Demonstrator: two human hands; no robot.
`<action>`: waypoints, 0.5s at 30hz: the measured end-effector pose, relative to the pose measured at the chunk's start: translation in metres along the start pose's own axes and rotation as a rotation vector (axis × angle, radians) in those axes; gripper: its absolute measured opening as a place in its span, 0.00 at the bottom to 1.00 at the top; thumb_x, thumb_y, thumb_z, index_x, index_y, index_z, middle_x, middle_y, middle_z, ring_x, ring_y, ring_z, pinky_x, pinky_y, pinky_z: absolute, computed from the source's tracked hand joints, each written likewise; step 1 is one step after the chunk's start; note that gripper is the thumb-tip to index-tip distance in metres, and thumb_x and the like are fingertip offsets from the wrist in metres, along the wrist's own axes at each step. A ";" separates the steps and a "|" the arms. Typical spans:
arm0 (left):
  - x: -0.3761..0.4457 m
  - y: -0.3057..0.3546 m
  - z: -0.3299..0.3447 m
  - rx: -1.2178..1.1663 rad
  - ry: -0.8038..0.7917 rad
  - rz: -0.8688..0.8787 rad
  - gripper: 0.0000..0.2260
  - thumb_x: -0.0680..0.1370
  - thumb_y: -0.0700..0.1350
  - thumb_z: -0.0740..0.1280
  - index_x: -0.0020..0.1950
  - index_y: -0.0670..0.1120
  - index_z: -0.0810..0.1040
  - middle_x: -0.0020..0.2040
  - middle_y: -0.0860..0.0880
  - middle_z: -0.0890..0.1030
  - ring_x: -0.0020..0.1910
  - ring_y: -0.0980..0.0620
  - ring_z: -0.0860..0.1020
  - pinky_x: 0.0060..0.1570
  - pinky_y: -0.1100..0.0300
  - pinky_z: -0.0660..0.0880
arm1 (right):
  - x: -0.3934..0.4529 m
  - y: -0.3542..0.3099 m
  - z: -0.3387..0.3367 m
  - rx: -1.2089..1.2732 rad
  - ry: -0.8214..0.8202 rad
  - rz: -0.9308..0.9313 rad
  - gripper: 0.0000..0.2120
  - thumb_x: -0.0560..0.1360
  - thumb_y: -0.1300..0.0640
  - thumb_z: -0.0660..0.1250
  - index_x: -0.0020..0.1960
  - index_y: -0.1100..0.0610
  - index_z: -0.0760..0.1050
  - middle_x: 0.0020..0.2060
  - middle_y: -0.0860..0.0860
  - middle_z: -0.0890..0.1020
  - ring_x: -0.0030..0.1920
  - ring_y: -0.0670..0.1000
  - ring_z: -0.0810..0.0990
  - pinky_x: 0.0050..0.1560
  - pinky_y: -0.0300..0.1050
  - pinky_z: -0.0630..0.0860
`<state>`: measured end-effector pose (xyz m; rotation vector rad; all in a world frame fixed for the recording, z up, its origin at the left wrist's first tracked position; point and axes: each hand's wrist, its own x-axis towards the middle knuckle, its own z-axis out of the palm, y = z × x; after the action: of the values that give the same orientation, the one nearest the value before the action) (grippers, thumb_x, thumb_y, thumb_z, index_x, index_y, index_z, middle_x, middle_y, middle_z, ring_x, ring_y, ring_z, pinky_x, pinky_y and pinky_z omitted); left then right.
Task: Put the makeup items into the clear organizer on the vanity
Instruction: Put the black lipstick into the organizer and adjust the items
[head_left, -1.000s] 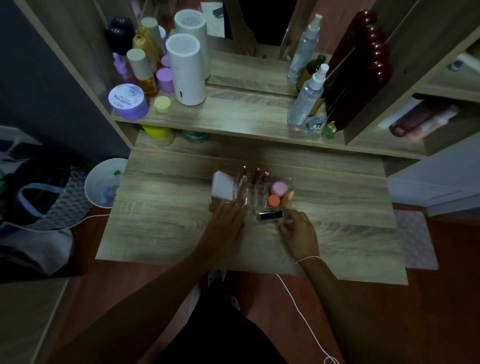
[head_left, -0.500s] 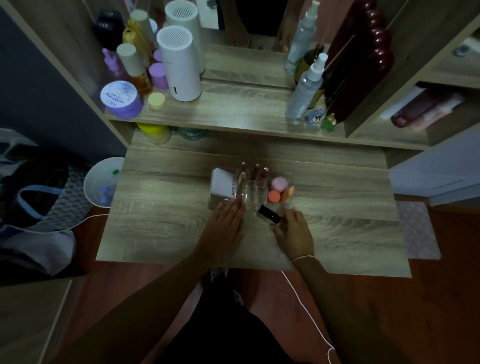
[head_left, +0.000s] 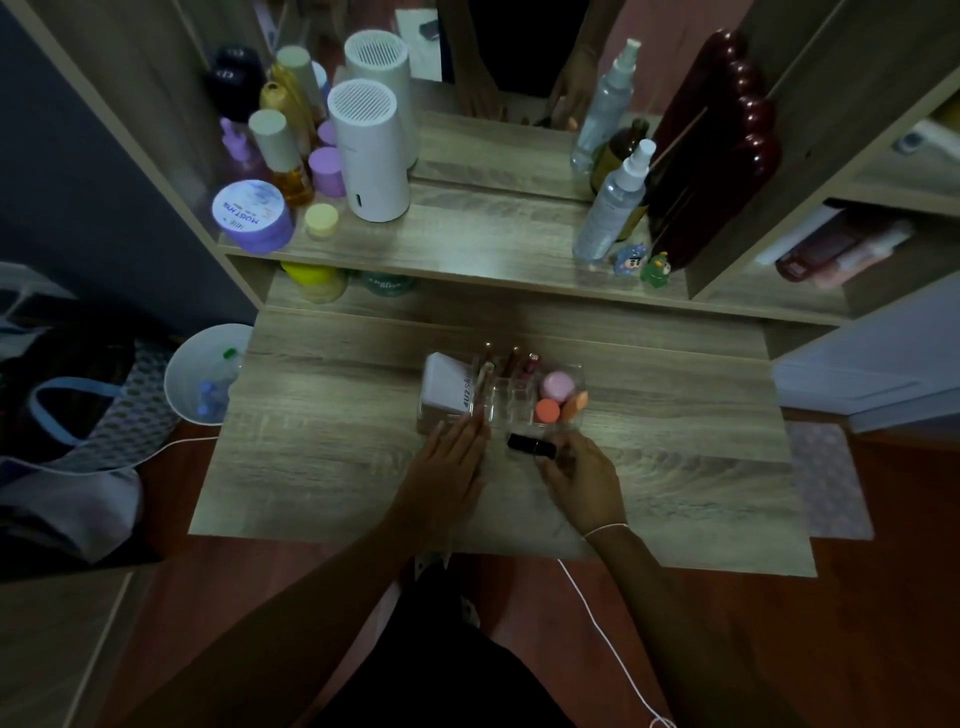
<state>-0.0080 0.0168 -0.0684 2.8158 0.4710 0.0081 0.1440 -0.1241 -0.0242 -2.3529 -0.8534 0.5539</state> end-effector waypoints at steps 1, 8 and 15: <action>0.000 0.000 0.000 0.003 0.003 0.004 0.27 0.77 0.52 0.55 0.73 0.40 0.62 0.73 0.40 0.64 0.73 0.44 0.61 0.72 0.47 0.53 | -0.001 -0.004 -0.002 0.033 0.006 -0.007 0.11 0.70 0.59 0.71 0.49 0.49 0.74 0.45 0.50 0.81 0.44 0.51 0.80 0.45 0.43 0.74; -0.001 -0.002 -0.003 -0.027 0.028 0.022 0.27 0.76 0.51 0.56 0.73 0.40 0.62 0.72 0.40 0.66 0.72 0.43 0.63 0.69 0.47 0.55 | 0.010 -0.035 -0.008 0.099 0.044 -0.051 0.13 0.71 0.54 0.73 0.54 0.53 0.75 0.42 0.48 0.83 0.39 0.45 0.79 0.36 0.28 0.68; 0.000 -0.001 0.002 -0.018 0.033 0.011 0.27 0.76 0.51 0.57 0.72 0.39 0.63 0.71 0.40 0.69 0.71 0.43 0.64 0.69 0.46 0.55 | 0.036 -0.067 -0.013 0.200 0.157 -0.148 0.09 0.71 0.55 0.73 0.49 0.50 0.77 0.47 0.53 0.83 0.43 0.47 0.82 0.47 0.44 0.79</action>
<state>-0.0080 0.0171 -0.0703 2.8048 0.4607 0.0606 0.1476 -0.0620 0.0214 -2.1021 -0.8501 0.3701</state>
